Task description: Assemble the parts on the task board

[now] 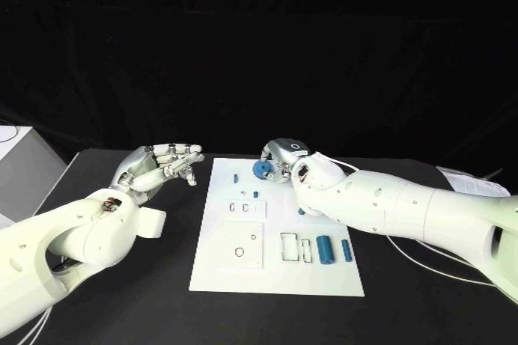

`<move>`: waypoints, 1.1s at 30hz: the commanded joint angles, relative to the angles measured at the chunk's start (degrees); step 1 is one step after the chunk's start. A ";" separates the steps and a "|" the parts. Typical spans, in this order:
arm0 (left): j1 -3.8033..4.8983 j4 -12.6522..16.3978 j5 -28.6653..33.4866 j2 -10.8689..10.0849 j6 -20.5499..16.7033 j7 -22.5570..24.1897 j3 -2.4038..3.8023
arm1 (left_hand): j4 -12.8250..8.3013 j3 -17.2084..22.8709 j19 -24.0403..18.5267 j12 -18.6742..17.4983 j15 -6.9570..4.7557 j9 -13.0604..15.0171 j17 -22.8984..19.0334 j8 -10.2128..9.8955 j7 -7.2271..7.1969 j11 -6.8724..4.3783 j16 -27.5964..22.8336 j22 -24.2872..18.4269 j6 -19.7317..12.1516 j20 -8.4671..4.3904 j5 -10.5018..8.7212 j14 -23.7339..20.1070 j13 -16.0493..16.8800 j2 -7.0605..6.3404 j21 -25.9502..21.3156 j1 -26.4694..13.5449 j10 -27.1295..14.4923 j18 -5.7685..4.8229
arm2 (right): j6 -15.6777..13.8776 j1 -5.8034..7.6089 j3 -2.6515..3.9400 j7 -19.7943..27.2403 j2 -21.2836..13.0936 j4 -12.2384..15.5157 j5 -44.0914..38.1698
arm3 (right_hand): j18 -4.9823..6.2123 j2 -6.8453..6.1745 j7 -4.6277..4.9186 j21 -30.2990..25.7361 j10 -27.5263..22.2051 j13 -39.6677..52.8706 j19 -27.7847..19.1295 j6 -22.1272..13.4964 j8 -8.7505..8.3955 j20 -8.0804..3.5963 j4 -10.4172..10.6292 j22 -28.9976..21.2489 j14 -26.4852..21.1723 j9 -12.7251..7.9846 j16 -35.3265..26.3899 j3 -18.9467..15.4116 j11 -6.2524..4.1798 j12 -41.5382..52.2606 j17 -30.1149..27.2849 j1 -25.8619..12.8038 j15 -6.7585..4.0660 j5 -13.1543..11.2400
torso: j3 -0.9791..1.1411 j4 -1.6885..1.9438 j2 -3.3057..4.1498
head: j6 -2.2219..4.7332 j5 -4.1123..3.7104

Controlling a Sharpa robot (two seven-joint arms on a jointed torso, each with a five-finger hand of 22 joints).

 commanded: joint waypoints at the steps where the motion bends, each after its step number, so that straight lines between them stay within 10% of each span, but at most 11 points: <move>1: 0.02 0.12 -0.28 0.13 0.84 0.28 0.05 | -0.04 -0.25 -0.39 0.20 -0.01 0.08 -0.06 -0.06 0.06 0.17 0.21 0.10 -0.06 -0.12 -0.07 -0.36 0.08 -0.07 0.22 0.42 -0.17 0.38 | 2.56 -0.07 -0.04 -0.30 0.44 -0.19 -1.19 | -1.16 0.19 -0.70 0.24 6.02 15.07 5.82 1.02 0.27 -0.50 -0.12 14.69 6.07 0.38 0.24 0.35 -0.49 0.12 15.09 -0.38 -0.34 0.24 | 0.14 0.00 0.04 | 0.05 0.11; 33: 0.03 0.06 -0.32 0.37 0.83 0.19 0.05 | -0.04 -0.25 -0.39 0.20 -0.01 0.08 -0.06 -0.06 0.06 0.17 0.21 0.10 -0.06 -0.12 -0.07 -0.36 0.08 -0.07 0.22 0.42 -0.17 0.38 | 3.61 -0.85 -0.31 -0.02 3.29 -4.24 -1.11 | -1.11 -0.31 -0.39 0.10 6.02 15.07 5.74 0.12 -0.45 -0.44 -0.10 14.54 6.07 0.17 0.24 0.49 -0.25 0.12 15.09 -1.43 -0.19 -0.06 | 0.00 0.04 -0.01 | -0.49 0.43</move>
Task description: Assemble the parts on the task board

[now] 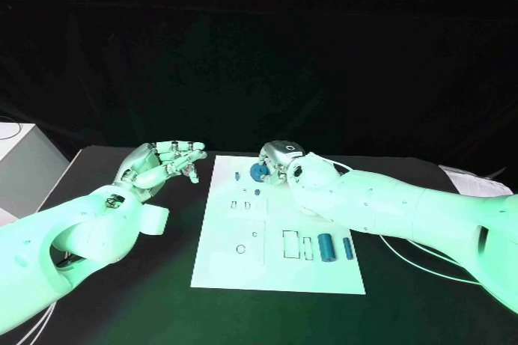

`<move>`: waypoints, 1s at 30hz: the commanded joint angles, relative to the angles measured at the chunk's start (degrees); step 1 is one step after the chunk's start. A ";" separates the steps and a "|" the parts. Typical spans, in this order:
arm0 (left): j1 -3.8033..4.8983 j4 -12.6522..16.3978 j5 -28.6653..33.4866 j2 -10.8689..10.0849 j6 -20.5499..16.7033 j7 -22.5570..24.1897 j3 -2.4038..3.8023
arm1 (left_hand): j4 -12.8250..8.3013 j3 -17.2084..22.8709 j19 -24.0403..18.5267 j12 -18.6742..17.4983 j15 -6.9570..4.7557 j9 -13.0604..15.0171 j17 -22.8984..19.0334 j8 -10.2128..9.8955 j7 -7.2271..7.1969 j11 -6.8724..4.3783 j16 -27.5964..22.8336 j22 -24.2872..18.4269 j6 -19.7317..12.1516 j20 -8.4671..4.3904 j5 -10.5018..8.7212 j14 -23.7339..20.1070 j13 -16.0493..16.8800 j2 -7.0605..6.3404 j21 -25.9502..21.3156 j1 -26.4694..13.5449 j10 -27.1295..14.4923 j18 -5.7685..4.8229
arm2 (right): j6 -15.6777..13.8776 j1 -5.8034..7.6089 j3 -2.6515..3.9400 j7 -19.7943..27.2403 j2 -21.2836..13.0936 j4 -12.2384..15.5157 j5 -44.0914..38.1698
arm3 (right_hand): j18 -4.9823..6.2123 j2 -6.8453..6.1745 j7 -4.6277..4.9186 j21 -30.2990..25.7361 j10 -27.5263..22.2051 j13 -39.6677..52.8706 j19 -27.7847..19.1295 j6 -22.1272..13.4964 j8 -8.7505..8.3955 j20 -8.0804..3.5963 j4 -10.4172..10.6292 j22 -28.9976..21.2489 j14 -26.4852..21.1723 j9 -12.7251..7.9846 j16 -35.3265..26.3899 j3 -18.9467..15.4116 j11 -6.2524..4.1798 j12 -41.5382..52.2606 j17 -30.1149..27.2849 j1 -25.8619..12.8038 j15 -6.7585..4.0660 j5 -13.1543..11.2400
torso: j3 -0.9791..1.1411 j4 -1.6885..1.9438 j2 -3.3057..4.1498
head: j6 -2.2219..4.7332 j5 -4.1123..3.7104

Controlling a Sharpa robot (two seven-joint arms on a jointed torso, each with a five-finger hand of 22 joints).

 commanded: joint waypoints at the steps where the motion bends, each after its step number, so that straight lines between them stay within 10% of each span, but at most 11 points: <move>1: 0.02 0.13 -0.20 0.13 0.82 0.26 0.05 | -0.04 -0.25 -0.39 0.20 -0.01 0.09 -0.06 -0.06 0.06 0.18 0.21 0.06 -0.06 -0.12 -0.07 -0.36 0.09 -0.07 0.22 0.42 -0.17 0.38 | 1.16 -0.19 -0.13 0.07 0.25 -0.71 -0.57 | -1.11 0.57 0.22 0.08 6.01 15.09 5.73 -0.64 -0.74 -0.40 0.10 14.54 6.07 -0.27 0.24 0.32 -0.17 0.12 15.06 -0.67 -0.12 -0.25 | 0.03 -0.03 0.02 | -0.05 0.11; 10: 0.02 0.09 -0.21 0.15 0.86 0.16 0.05 | 0.02 -0.40 -0.52 0.22 -0.01 0.15 -0.13 -0.03 0.05 0.17 0.29 0.07 -0.07 -0.12 -0.08 -0.44 0.10 0.01 0.36 0.57 -0.19 0.38 | 0.92 -0.26 -0.18 1.43 0.66 -0.96 0.94 | -1.08 0.12 0.99 0.00 6.01 15.09 5.68 -3.29 -3.39 0.38 2.64 14.46 6.07 -0.93 0.24 -3.43 0.60 0.12 15.06 -6.30 0.69 0.43 | 0.04 -0.10 0.00 | -0.05 0.27; 15: 0.02 0.11 -0.21 0.10 0.82 0.11 0.05 | 0.02 -0.40 -0.52 0.22 -0.01 0.15 -0.13 -0.03 0.05 0.17 0.29 0.07 -0.07 -0.12 -0.08 -0.44 0.10 0.01 0.36 0.57 -0.19 0.38 | 2.01 -0.26 -0.19 2.44 0.35 -0.69 2.19 | -1.10 3.44 0.94 0.06 6.01 15.09 5.71 -2.90 -4.30 0.48 3.08 14.54 6.07 -0.72 0.24 -8.84 0.59 0.12 15.06 -14.31 0.73 0.87 | 0.08 -0.12 0.02 | -0.01 0.31; 30: 0.02 0.12 -0.43 0.00 0.80 0.08 0.05 | 0.03 -0.44 -0.53 0.21 -0.01 0.16 -0.14 -0.04 0.06 0.18 0.30 0.08 -0.09 -0.12 -0.08 -0.45 0.10 -0.01 0.38 0.58 -0.21 0.38 | 4.22 -0.34 -0.36 3.38 -0.89 0.47 3.03 | -1.27 4.61 0.93 0.58 6.01 15.09 6.00 -2.22 -4.28 0.51 2.74 15.09 6.07 -0.51 0.24 -8.44 0.57 0.12 15.06 -14.16 0.75 1.37 | 0.17 -0.12 0.03 | 0.03 0.30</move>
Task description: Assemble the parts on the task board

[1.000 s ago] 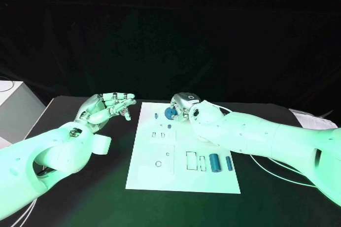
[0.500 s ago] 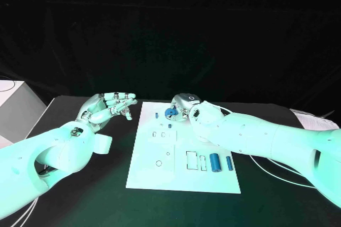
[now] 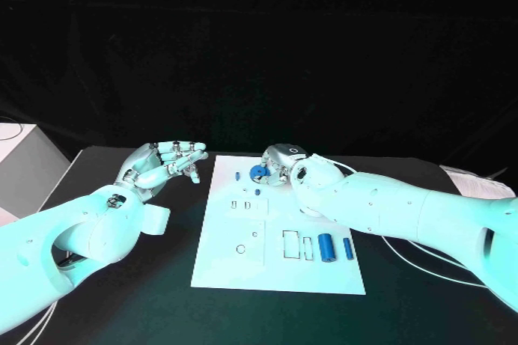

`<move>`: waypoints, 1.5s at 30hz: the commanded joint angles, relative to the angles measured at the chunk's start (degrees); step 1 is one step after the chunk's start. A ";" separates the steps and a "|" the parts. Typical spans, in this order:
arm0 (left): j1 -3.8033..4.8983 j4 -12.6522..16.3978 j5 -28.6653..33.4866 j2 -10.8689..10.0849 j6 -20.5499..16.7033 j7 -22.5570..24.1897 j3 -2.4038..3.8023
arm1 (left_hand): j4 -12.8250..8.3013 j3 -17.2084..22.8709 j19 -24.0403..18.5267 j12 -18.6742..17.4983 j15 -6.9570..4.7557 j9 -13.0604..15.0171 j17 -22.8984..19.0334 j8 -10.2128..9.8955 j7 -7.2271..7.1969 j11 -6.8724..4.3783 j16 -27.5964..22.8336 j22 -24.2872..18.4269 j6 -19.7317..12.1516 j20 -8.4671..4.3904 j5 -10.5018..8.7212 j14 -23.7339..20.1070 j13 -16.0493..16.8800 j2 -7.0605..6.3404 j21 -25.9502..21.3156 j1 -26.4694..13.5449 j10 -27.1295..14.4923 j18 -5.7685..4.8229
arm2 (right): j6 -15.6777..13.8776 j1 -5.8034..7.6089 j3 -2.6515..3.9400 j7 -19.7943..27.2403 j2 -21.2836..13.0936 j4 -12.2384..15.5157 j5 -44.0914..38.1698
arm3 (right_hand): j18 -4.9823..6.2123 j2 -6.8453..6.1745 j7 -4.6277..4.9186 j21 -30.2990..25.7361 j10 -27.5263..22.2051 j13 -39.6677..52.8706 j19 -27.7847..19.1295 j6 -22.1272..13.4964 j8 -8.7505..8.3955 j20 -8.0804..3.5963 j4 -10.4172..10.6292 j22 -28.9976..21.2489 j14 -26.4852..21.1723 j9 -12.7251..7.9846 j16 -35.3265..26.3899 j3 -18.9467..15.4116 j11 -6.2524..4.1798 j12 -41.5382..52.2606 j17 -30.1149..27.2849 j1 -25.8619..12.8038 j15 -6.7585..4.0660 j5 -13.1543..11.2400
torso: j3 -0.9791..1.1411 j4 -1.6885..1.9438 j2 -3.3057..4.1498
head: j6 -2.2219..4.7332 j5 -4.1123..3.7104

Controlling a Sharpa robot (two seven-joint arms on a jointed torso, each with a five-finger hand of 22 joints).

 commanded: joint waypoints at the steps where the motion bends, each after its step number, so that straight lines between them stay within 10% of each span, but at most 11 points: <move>1: 0.02 0.09 -0.30 0.05 0.79 0.23 0.05 | 0.03 -0.44 -0.33 0.21 -0.01 0.07 -0.06 -0.04 0.06 0.18 0.30 0.09 -0.09 0.09 -0.08 -0.45 0.06 -0.01 0.38 0.58 -0.21 0.38 | 2.78 -0.19 -0.15 1.18 -0.07 0.24 0.32 | -0.37 0.69 0.02 0.28 5.85 15.05 6.00 0.60 0.14 0.50 -0.32 15.06 6.08 0.02 0.24 0.40 0.41 0.12 15.07 0.33 0.32 0.70 | 0.02 0.06 0.00 | -0.04 -0.01; 15: 0.02 0.04 -0.31 -0.04 0.76 0.20 0.05 | 0.04 -0.49 -0.35 0.17 0.00 0.07 -0.08 -0.07 0.09 0.20 0.32 0.09 -0.16 0.09 -0.07 -0.47 0.04 -0.01 0.41 0.62 -0.30 0.38 | 2.38 -0.32 -0.34 0.58 -1.99 2.26 -1.56 | -0.37 0.68 0.05 0.28 5.85 15.05 6.00 0.67 -0.14 0.51 -0.27 15.06 6.08 0.08 0.24 1.11 0.43 0.12 15.07 0.72 0.35 2.60 | 0.01 0.07 0.01 | 0.32 -0.07; 26: 0.01 -0.06 -0.29 -0.30 0.73 0.26 0.05 | 0.06 -0.52 -0.38 0.13 0.01 0.07 -0.10 -0.09 0.10 0.22 0.34 0.09 -0.20 0.10 -0.07 -0.48 0.03 0.01 0.44 0.66 -0.39 0.38 | -6.14 0.18 0.11 0.35 -8.36 10.32 -1.09 | -0.37 0.74 0.01 0.28 5.85 15.05 6.00 0.83 -0.09 0.51 -0.19 15.06 6.08 0.12 0.24 1.20 0.41 0.12 15.07 0.61 0.34 2.76 | 0.09 -0.45 -0.02 | 0.84 0.07; 35: 0.01 -1.29 -0.19 -0.09 0.80 0.41 0.04 | 0.07 -0.51 -0.39 0.13 0.02 0.08 -0.11 -0.08 0.10 0.22 0.34 0.09 -0.19 0.10 -0.07 -0.48 0.02 0.06 0.45 0.68 -0.42 0.38 | -8.67 2.65 0.81 6.28 -16.71 16.21 14.80 | -0.07 -0.46 0.04 -0.72 5.85 15.05 5.45 1.02 -0.41 0.40 -1.10 14.03 6.08 0.26 0.24 1.92 0.43 0.12 15.07 3.56 0.20 0.15 | 0.78 -1.69 -0.37 | 1.29 0.38; 45: -0.16 -2.38 -0.16 0.27 1.20 0.63 0.03 | 0.06 -0.47 -0.41 0.16 0.01 0.10 -0.13 -0.04 0.08 0.20 0.35 0.09 -0.13 0.10 -0.07 -0.49 0.04 0.16 0.47 0.77 -0.35 0.38 | -1.69 3.42 0.88 16.33 -24.49 17.47 26.93 | 0.27 -1.86 0.25 -1.91 5.85 15.05 4.82 1.26 -1.01 0.36 -5.31 12.92 6.08 0.43 0.24 4.11 0.59 0.12 15.07 12.26 0.15 -3.19 | 1.67 -2.93 -0.54 | 1.25 -0.07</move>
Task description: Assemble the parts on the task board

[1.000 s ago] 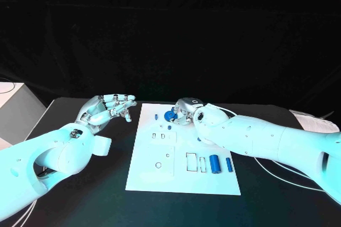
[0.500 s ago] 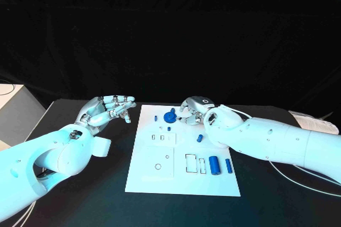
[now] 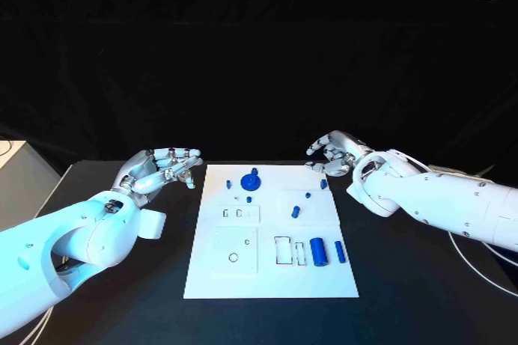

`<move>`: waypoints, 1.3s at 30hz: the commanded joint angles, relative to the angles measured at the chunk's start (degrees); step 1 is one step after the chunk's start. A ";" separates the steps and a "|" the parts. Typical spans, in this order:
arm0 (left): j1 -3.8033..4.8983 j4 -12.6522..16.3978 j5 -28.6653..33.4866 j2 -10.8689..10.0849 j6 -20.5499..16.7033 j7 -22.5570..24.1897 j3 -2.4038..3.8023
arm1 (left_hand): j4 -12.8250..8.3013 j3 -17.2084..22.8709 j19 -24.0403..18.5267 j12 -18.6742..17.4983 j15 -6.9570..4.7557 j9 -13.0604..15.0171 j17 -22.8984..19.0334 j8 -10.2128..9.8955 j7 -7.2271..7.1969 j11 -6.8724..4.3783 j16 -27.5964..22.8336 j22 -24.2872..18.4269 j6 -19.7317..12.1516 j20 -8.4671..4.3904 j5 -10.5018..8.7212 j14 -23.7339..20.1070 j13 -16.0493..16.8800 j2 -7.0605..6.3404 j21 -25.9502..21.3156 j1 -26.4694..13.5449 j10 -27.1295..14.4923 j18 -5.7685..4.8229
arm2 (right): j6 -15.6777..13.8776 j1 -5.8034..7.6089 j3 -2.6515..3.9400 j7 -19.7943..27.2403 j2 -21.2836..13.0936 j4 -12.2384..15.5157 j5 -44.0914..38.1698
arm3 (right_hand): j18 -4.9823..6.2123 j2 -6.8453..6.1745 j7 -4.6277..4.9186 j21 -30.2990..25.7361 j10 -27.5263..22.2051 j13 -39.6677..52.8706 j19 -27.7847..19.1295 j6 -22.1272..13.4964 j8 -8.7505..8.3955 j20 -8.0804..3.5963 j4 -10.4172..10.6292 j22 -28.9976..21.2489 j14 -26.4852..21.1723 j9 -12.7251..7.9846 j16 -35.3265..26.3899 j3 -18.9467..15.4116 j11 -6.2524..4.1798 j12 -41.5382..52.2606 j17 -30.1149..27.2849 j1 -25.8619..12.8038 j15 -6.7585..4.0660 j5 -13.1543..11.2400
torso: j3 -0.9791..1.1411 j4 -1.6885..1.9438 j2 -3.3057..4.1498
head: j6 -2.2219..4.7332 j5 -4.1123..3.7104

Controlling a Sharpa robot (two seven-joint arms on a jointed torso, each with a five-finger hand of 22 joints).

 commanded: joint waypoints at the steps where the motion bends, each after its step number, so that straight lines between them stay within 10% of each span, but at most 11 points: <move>1: -0.13 -0.06 -0.06 0.22 1.22 0.67 0.04 | -0.12 -0.28 -0.42 0.22 0.00 0.10 -0.09 0.00 0.06 -0.04 0.36 0.05 -0.07 0.10 -0.07 -0.50 0.08 -0.03 0.30 0.61 -0.03 0.39 | 5.06 -0.05 -0.02 7.16 -1.52 -0.28 6.14 | 0.25 -0.55 -0.02 -0.05 6.06 15.08 4.83 0.57 -0.33 0.34 -1.09 12.98 6.07 0.06 0.24 0.47 0.34 0.12 15.09 1.73 0.11 0.17 | 0.49 -0.63 -0.04 | -0.10 -0.15; 14: -1.45 -0.55 -0.05 0.59 1.46 0.86 0.04 | -0.13 -0.27 -0.46 0.37 -0.04 0.14 -0.12 0.07 0.04 -0.08 0.38 0.06 0.04 0.09 -0.07 -0.52 0.14 0.00 0.34 0.71 0.25 0.39 | 7.29 -2.14 -0.18 5.90 -3.20 -5.47 -3.52 | 0.19 -2.05 0.17 0.13 6.06 15.08 4.95 -1.48 -1.99 0.43 -1.31 13.20 6.07 -0.37 0.24 -1.88 0.44 0.12 15.09 2.39 0.36 -1.87 | 0.97 -1.04 0.40 | -0.54 -1.20; 18: -1.60 -0.63 -0.05 0.63 1.48 0.86 0.04 | -0.13 -0.27 -0.46 0.37 -0.04 0.14 -0.12 0.07 0.04 -0.08 0.38 0.06 0.04 0.09 -0.07 -0.52 0.14 0.00 0.34 0.71 0.25 0.39 | 6.28 -3.02 -0.19 4.28 -2.00 -7.30 -5.07 | 0.18 -1.63 0.69 0.17 6.06 15.08 4.98 -2.50 -2.81 0.85 -0.62 13.25 6.07 -0.57 0.24 -3.71 0.91 0.12 15.09 2.52 0.86 -2.02 | 0.74 -0.88 0.30 | -1.07 -1.15; 27: -1.73 -0.72 -0.07 0.62 1.45 0.89 0.03 | -0.14 -0.28 -0.48 0.38 -0.04 0.15 -0.13 0.07 0.03 -0.09 0.38 0.06 0.04 0.08 -0.07 -0.54 0.14 -0.02 0.35 0.74 0.27 0.39 | 6.01 -3.89 -0.21 3.50 0.15 -10.29 -5.54 | 0.13 -1.06 0.93 0.32 6.06 15.08 5.07 -2.85 -3.26 1.15 -0.06 13.41 6.07 -0.60 0.24 -5.52 1.15 0.12 15.09 3.43 1.11 -1.78 | 1.15 -0.44 0.65 | -1.10 -1.51; 39: -1.78 -0.63 -0.10 0.54 1.48 0.89 0.04 | -0.15 -0.27 -0.49 0.38 -0.05 0.15 -0.14 0.07 0.02 -0.09 0.39 0.06 0.03 0.08 -0.07 -0.55 0.14 -0.02 0.37 0.79 0.28 0.40 | 6.84 -4.24 -0.22 3.58 2.03 -12.20 -5.22 | 0.03 -0.17 0.87 0.70 6.06 15.08 5.27 -1.98 -2.96 1.23 0.51 13.77 6.07 -0.39 0.24 -5.75 1.13 0.12 15.09 4.01 1.13 -0.82 | 1.17 -0.43 0.78 | -1.32 -1.34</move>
